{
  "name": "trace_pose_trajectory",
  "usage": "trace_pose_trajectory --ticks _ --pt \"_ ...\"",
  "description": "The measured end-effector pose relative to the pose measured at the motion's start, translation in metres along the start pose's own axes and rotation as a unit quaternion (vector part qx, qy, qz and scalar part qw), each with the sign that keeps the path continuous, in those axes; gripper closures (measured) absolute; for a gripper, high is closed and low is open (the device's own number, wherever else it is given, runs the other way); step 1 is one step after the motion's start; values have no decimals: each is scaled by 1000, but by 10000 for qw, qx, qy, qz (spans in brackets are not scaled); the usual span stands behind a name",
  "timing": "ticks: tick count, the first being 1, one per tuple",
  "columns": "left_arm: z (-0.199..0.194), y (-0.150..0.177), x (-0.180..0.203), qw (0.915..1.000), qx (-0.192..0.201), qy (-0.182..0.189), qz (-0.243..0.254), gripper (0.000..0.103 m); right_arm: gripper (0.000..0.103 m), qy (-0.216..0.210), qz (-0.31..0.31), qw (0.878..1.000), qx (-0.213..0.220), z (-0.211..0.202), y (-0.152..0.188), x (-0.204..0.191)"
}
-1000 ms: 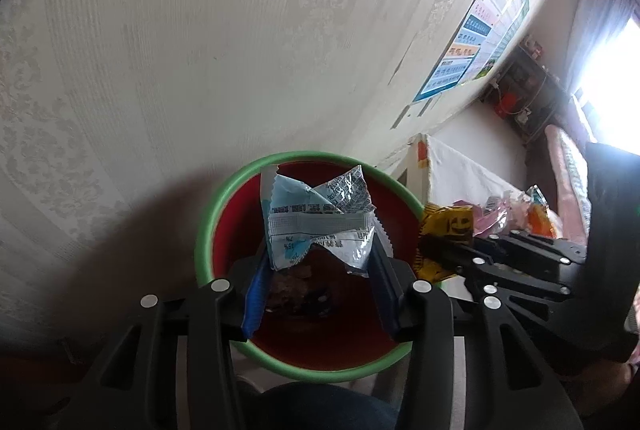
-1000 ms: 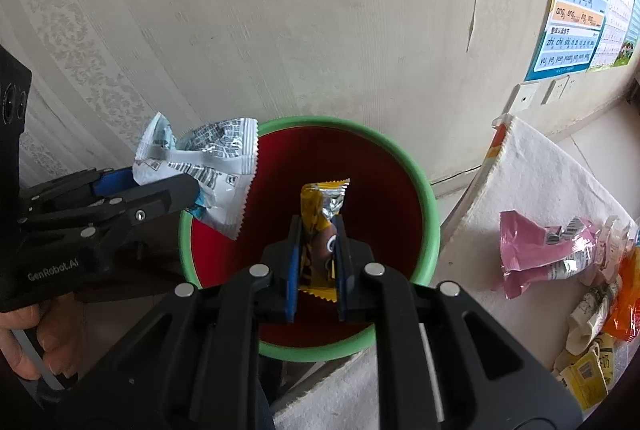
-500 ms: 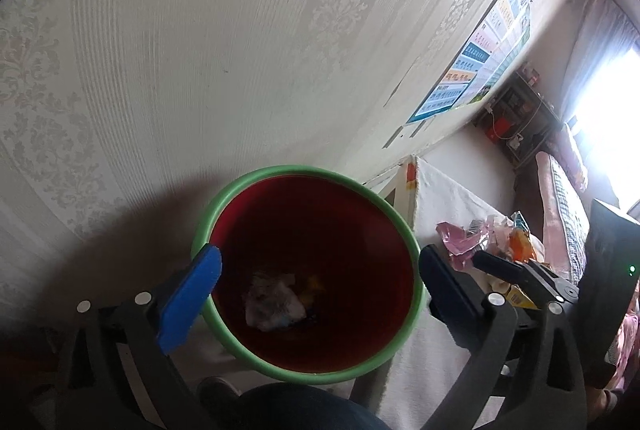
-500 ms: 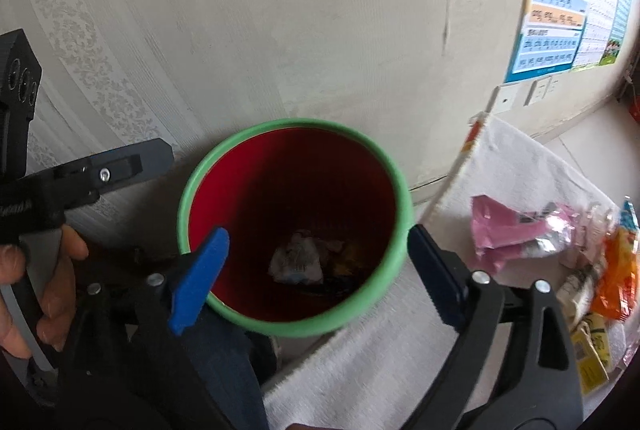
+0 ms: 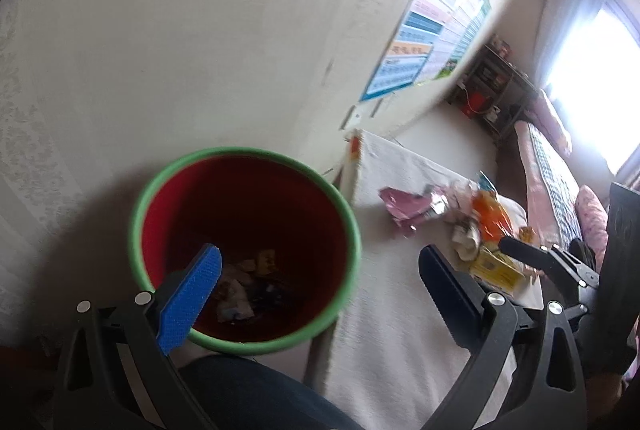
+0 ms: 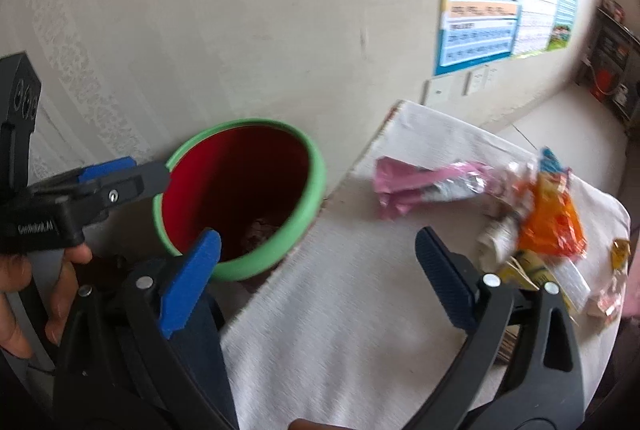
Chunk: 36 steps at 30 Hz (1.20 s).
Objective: Collect trash
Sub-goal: 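Move both tools back over the table, then grasp the pink bag with the left gripper while the right gripper grasps the strawberry-print wrapper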
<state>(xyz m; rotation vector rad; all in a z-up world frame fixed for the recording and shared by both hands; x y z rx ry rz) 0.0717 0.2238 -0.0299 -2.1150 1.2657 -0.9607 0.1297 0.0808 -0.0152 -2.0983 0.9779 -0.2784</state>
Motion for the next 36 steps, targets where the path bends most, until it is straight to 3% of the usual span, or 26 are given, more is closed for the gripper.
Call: trace_pose_trajectory --ticks 13,21,31,36 --pt "13 38 89 9965 -292 528 586 8 5 753 543 9957 66 -64 52 90" --pt "22 58 130 9911 -438 782 985 8 5 1338 1039 9855 75 -94 88 159" --pt "42 62 139 9900 -365 527 1258 8 5 1878 1625 9686 67 -118 123 227" --pt "66 57 129 9879 -681 284 1365 8 5 2027 2009 9584 6 -117 133 258"
Point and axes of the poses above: each gripper's, at about its wrist camera, not at the fingertips, and z roughly the way its jaws point, x to its right, y to its underside, the point moved 7 cm from there along z, roughly the way its jaws point, and after that the axes turned 9 degrees about x, right-handed, at the moved point
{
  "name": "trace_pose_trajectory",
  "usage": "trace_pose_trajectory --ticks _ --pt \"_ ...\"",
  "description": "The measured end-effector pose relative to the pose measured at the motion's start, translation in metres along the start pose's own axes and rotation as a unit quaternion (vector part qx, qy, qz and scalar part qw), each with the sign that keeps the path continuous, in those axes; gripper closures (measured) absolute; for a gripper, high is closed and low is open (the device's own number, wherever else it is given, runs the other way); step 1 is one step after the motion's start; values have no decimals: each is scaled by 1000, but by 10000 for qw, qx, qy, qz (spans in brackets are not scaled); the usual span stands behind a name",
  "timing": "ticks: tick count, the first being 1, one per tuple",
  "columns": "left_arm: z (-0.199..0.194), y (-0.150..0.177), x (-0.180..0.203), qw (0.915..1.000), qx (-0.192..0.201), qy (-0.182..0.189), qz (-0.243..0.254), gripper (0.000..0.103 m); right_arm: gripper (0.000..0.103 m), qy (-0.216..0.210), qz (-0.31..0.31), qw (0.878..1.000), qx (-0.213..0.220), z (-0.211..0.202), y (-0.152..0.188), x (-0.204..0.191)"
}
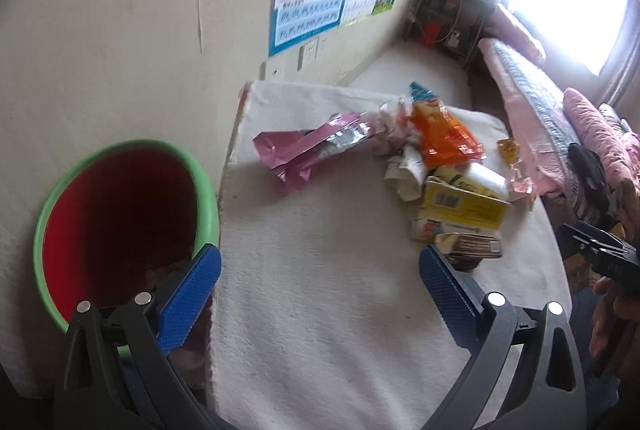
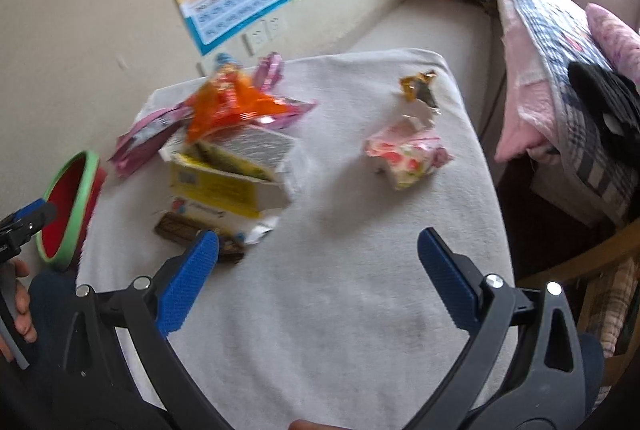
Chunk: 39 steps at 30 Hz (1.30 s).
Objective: Collect trash
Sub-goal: 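Grasp the pink bag with the left gripper while the right gripper grasps the strawberry-print wrapper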
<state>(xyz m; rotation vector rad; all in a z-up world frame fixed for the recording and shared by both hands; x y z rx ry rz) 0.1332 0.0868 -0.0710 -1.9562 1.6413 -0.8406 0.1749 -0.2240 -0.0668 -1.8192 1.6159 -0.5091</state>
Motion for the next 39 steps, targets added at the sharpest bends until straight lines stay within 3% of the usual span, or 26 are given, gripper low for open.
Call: trace_pose_trajectory --ticks 4,9,18,24,27,29,31,33,34,39 --pt "18 -11 -2 9998 -159 45 52 8 5 102 207 9997 -115 18 -5 16" --pt "51 -34 4 9983 -247 -47 518 8 5 289 713 9966 -301 44 -11 39" --pt "119 -64 17 9852 -807 -15 1515 8 5 682 1408 9857 -623 94 -33 75" --pt "149 -66 14 9776 -1116 -51 1786 8 15 686 1817 9773 -842 114 -34 85" --pt "159 -60 14 9741 -1309 9 1845 9 25 674 1962 9735 -963 123 -28 87" --pt "163 -58 17 9723 -1384 82 1880 13 33 666 1938 9744 -926 123 -28 86" --pt "164 -57 17 9742 -1422 109 1751 39 49 607 1885 9761 -897 122 -30 83" --pt "162 -56 17 9747 -1399 58 1744 49 61 530 1835 9775 -891 120 -31 81" --pt "159 -54 17 9758 -1397 134 1677 51 69 516 1797 9783 -892 119 -32 80" --pt "141 -47 22 9812 -1245 313 1441 57 74 454 1605 9827 -807 109 -36 78"
Point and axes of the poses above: each gripper's, at about its wrist camera, not at the fingertips, and z roughly the way its jaws point, x to its right, y to its underside, the point moved 7 cm from there along z, roughly the way its jaws point, and after that the axes turned 9 degrees about x, right-handed, at the moved point
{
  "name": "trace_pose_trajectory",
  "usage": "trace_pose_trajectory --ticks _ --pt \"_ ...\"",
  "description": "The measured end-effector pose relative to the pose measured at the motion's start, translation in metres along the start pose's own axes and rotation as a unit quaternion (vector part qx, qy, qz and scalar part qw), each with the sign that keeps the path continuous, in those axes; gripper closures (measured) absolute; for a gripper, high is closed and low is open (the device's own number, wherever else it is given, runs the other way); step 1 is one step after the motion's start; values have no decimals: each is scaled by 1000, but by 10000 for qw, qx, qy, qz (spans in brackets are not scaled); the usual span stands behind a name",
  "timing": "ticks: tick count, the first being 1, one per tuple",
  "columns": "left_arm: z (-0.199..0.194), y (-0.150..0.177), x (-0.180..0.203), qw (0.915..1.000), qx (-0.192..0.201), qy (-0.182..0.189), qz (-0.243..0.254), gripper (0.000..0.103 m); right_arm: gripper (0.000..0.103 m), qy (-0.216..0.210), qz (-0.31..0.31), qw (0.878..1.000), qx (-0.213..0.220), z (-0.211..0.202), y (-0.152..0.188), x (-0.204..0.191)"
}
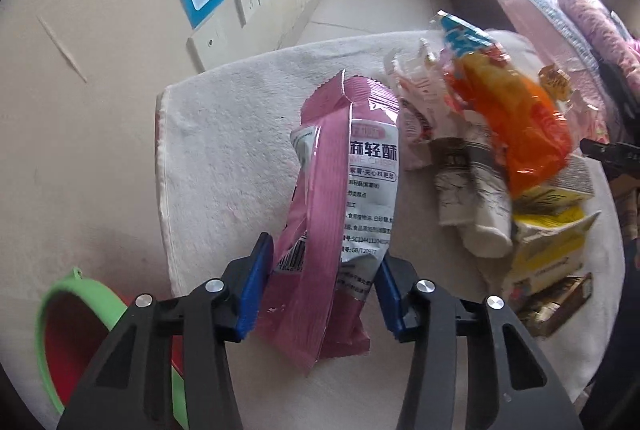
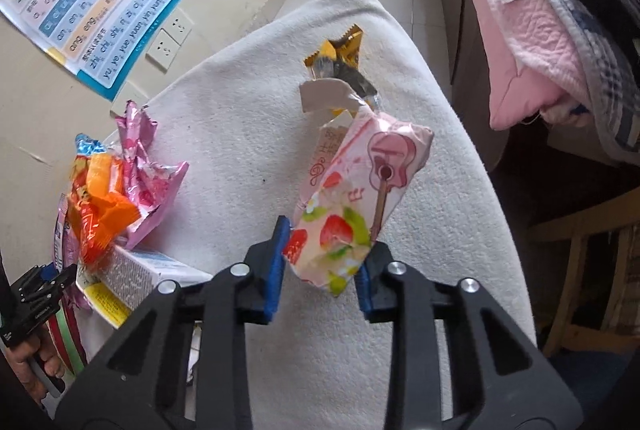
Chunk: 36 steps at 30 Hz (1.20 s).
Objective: Collect trash
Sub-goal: 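Grasp the pink bag with the left gripper while the right gripper grasps the strawberry-print wrapper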
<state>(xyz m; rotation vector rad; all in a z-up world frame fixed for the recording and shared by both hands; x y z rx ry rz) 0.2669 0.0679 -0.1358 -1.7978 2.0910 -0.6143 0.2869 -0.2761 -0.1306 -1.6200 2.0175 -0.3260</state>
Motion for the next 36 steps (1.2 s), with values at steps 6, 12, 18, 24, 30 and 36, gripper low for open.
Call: trace_pose_trajectory --ticks 6,12,18,24,30,36 --pt "-29 18 10 9987 377 22 -340 58 74 -76 -197 9995 238 -24 2 1" --pt "-62 31 26 9958 722 57 -561 58 74 -110 -651 9963 543 -54 6 -14" --pt "-93 28 30 9918 1044 103 -727 58 74 -188 -1149 9902 766 -85 16 -29" --pt "-119 29 33 9888 1275 129 -768 58 74 -371 -1426 9854 859 -107 28 -47" --pt "-135 36 31 9861 1386 161 -899 58 74 -507 -1698 9801 898 -118 42 -71" --pt "-145 49 25 9836 1419 168 -1097 58 74 -666 -1878 9757 906 -125 55 -94"
Point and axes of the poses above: each gripper's, at about its wrist camera, not at the fingertips, and z roughly the way its jaws point, x to its right, y to its underside, the point moved 7 cm from there along z, roughly the way its jaws point, and after that the axes turned 9 degrees about x, right-handed, at the moved point
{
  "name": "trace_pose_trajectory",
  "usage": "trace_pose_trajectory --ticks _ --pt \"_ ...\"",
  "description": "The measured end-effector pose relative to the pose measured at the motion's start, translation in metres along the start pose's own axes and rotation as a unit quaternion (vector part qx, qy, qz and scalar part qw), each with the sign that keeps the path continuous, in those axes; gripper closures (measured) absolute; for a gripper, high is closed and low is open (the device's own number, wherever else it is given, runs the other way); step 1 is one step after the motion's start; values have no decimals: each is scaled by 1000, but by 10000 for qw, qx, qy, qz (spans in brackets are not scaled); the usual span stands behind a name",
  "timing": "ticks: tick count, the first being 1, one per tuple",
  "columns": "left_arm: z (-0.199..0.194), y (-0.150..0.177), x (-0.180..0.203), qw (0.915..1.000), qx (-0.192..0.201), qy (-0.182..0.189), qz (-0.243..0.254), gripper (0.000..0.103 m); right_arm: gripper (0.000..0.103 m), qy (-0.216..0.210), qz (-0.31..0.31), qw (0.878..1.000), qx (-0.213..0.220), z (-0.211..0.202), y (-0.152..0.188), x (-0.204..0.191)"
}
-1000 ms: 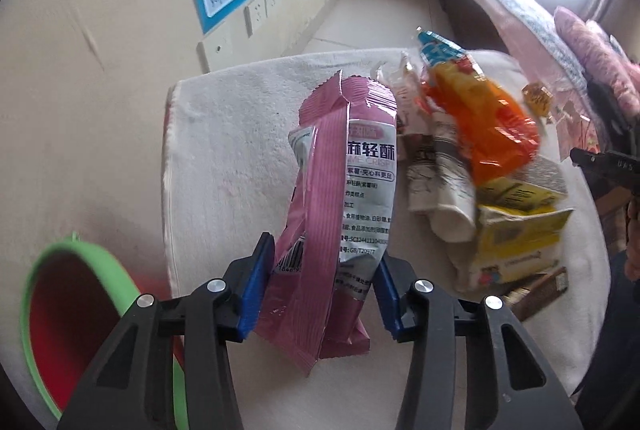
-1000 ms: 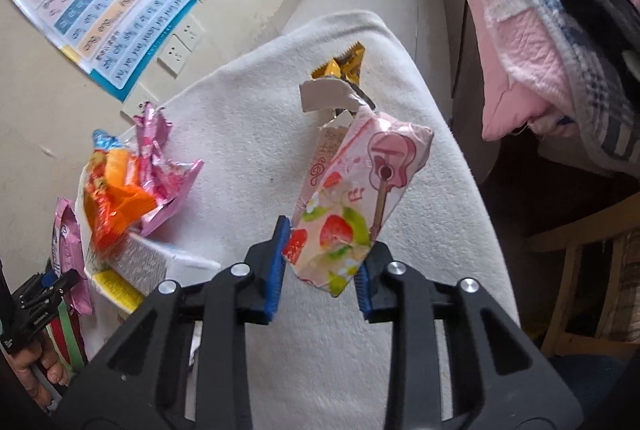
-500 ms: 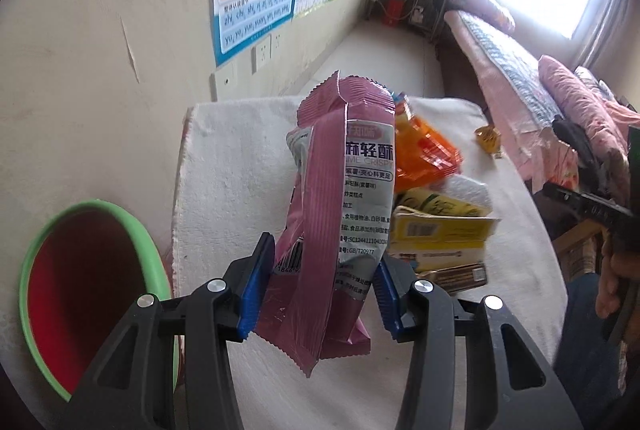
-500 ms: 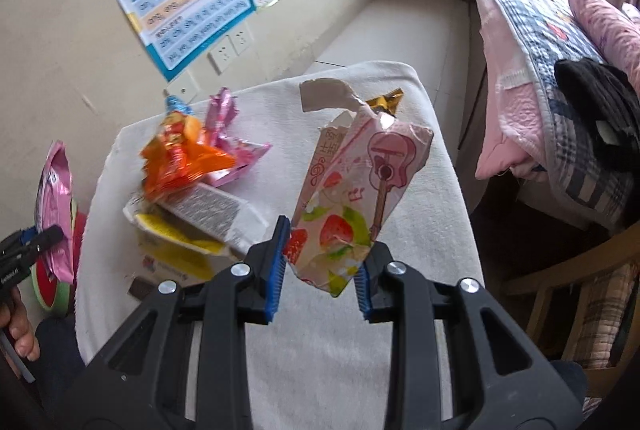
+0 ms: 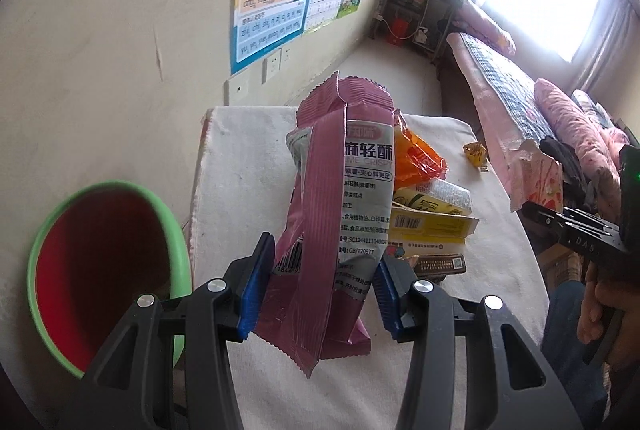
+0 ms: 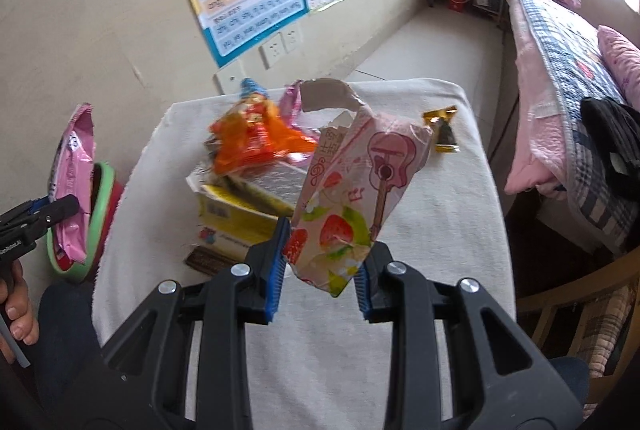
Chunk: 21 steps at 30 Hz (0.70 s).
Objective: Collect trash
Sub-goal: 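Grasp the pink bag with the left gripper while the right gripper grasps the strawberry-print wrapper, then carry both held items to the red bin and open both grippers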
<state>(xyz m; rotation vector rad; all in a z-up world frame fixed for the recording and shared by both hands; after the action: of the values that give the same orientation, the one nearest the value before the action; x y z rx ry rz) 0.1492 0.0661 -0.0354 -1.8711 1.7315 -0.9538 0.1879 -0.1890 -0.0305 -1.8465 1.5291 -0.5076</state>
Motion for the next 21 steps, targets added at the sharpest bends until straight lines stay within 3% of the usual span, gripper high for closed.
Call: trace_pose_trajectory --ticks 9,21 --pt "-17 8 -35 9993 59 -224 -297 58 74 -474 -297 9984 78 0 -5 -59" --pt "-49 10 -114 9930 236 -741 -886 58 74 -1217 -776 9894 143 13 -25 -163"
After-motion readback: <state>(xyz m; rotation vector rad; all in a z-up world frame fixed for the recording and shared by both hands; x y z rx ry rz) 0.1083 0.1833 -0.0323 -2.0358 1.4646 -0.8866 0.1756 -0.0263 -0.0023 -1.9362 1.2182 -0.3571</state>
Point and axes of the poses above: each gripper's, at about its wrist camera, not at the fingertips, and z roughly the way its jaws point, x to its right, y to its underside, the point moved 7 cm from there along z, roughly the way its jaws point, and after that the axes turned 9 degrees about x, right-handed, at the moved point
